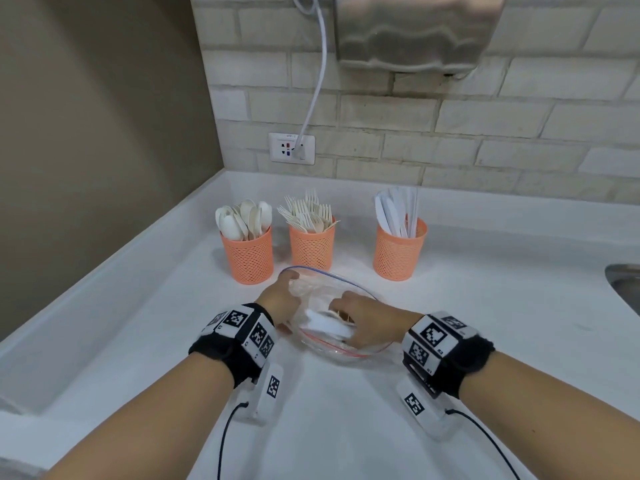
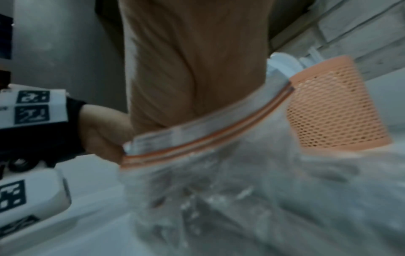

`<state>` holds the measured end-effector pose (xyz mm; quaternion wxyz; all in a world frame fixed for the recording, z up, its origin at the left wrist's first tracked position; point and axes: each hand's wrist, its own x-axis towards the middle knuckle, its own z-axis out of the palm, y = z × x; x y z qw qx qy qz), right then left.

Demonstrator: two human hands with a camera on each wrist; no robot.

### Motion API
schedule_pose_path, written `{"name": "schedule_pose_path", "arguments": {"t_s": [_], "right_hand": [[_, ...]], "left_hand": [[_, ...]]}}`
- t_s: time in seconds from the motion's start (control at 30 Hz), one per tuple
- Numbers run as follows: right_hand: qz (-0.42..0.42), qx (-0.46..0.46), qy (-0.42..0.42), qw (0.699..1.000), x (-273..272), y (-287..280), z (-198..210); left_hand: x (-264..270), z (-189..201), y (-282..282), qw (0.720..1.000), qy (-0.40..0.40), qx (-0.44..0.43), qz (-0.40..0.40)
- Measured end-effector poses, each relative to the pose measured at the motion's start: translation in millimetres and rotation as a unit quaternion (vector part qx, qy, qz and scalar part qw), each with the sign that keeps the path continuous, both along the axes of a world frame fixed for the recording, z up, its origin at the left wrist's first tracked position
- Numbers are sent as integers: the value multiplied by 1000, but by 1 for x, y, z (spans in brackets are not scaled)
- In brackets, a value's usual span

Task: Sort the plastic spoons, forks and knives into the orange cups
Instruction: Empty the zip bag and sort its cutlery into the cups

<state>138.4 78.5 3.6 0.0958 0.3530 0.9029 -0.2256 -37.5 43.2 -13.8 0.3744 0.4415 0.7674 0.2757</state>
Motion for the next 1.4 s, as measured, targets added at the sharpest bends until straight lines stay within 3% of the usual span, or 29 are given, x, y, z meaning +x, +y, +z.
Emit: {"name": "schedule_pose_path", "arguments": {"t_s": [0.1, 0.23, 0.33, 0.47, 0.6, 0.7, 0.87, 0.93, 1.0, 1.03, 1.13, 1.2, 1.3, 1.4], "right_hand": [[8, 13, -28, 999, -3, -1, -7], [-5, 37, -15, 999, -6, 0, -12], [-36, 16, 49, 998, -3, 4, -11], [-117, -111, 199, 967, 9, 13, 7], [-177, -275, 370, 870, 24, 24, 7], [-190, -379, 480, 768, 28, 27, 8], [-201, -469, 633, 583, 35, 39, 15], [-221, -450, 669, 548, 36, 46, 21], [-238, -419, 662, 574, 37, 48, 28], [-238, -401, 640, 610, 36, 46, 31], [-201, -284, 499, 794, 23, 29, 41], [-187, -189, 378, 887, 7, 17, 41], [-175, -100, 231, 952, -15, 11, 29], [-127, -54, 111, 984, -29, 8, 14]], "left_hand": [[-3, -3, 4, 999, -23, -36, -10], [-7, -5, 6, 978, -205, 4, 34], [-8, 1, 6, 952, -297, 45, 53], [-23, 8, 2, 945, -316, 53, 70], [-24, 23, -7, 926, -373, 64, -14], [-30, 26, -11, 925, -364, 83, -73], [-38, 10, -11, 953, -298, 61, -5], [-38, 2, -9, 959, -273, 60, 40], [-36, -3, -7, 965, -241, 64, 84], [-33, -3, -7, 966, -230, 67, 95], [-25, 0, -6, 971, -220, 43, 81], [-23, 0, -7, 984, -169, 41, 41], [-21, -2, -10, 992, -105, 53, 38], [-20, -2, -8, 994, -87, 40, 45]]}}
